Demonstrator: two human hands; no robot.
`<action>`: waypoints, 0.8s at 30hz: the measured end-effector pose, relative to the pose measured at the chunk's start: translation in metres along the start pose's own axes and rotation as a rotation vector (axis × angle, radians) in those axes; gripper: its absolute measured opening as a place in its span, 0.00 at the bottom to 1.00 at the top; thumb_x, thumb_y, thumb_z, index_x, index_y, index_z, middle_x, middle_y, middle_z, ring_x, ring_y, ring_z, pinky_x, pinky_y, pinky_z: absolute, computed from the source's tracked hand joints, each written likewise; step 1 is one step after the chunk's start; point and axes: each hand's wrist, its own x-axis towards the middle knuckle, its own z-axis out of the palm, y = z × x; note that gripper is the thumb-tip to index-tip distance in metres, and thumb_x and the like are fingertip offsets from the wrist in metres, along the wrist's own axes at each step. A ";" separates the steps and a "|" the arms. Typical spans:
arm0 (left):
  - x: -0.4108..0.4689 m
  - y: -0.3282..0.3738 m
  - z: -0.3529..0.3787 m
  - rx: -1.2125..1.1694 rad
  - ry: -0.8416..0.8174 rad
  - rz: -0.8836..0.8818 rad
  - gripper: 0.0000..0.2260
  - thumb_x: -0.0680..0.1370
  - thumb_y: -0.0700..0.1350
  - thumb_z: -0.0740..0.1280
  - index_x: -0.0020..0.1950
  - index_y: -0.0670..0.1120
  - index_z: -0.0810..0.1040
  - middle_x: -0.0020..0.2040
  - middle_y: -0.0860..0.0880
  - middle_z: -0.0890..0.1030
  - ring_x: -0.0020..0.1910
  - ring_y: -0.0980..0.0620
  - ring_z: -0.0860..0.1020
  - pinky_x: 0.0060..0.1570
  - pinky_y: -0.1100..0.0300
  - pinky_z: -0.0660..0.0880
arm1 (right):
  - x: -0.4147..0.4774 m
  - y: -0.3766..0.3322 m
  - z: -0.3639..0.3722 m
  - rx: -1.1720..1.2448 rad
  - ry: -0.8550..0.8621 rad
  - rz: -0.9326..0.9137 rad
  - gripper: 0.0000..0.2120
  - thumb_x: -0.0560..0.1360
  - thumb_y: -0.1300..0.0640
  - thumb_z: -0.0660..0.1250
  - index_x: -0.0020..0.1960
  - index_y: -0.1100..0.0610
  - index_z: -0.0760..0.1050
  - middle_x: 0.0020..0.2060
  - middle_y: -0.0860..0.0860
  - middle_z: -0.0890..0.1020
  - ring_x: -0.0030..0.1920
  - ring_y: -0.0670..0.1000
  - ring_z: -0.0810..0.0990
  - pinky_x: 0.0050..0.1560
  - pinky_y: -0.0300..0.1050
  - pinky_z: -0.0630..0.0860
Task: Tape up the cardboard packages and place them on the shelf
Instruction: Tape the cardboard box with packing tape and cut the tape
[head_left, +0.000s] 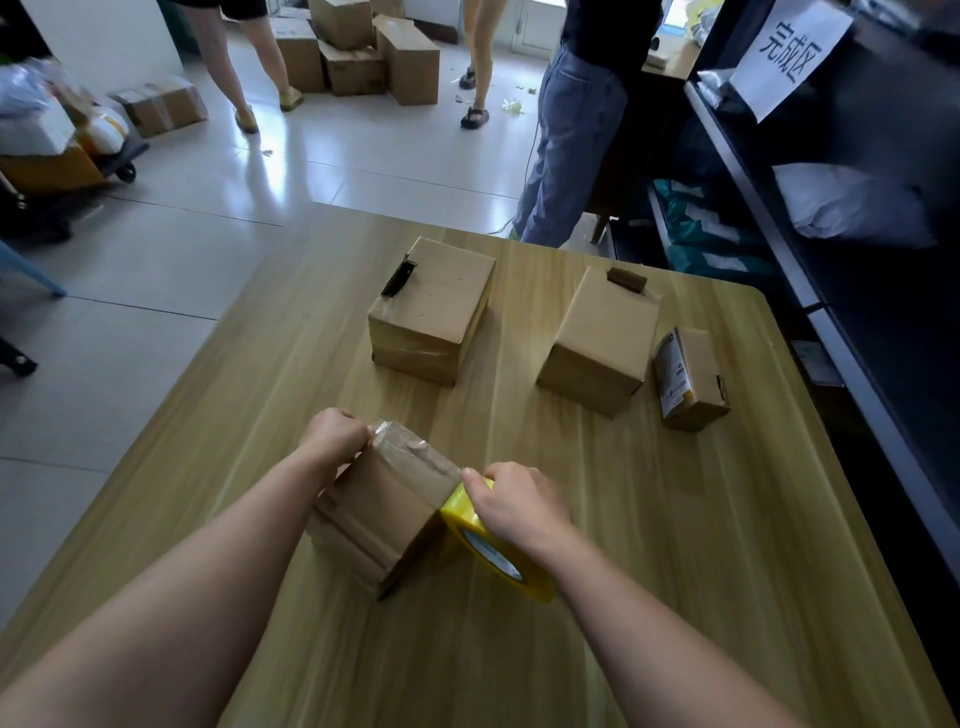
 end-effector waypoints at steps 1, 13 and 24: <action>0.000 0.000 0.000 -0.005 -0.008 -0.011 0.05 0.76 0.39 0.66 0.41 0.39 0.77 0.40 0.43 0.76 0.37 0.46 0.72 0.36 0.59 0.66 | 0.000 0.001 0.001 -0.001 -0.001 0.000 0.25 0.81 0.39 0.52 0.59 0.55 0.79 0.55 0.55 0.81 0.55 0.58 0.78 0.51 0.48 0.73; -0.012 -0.001 0.006 0.048 0.113 -0.043 0.15 0.75 0.49 0.71 0.52 0.41 0.72 0.50 0.43 0.77 0.44 0.45 0.76 0.36 0.55 0.71 | 0.003 0.008 0.007 0.046 -0.024 0.007 0.25 0.81 0.38 0.52 0.57 0.54 0.79 0.54 0.55 0.81 0.54 0.57 0.78 0.55 0.52 0.76; -0.039 -0.008 0.037 0.402 0.256 0.509 0.17 0.83 0.51 0.56 0.66 0.45 0.75 0.59 0.45 0.76 0.57 0.46 0.74 0.54 0.54 0.70 | 0.005 0.010 0.015 0.095 -0.014 -0.001 0.24 0.81 0.39 0.51 0.54 0.55 0.78 0.53 0.56 0.81 0.54 0.59 0.78 0.53 0.52 0.76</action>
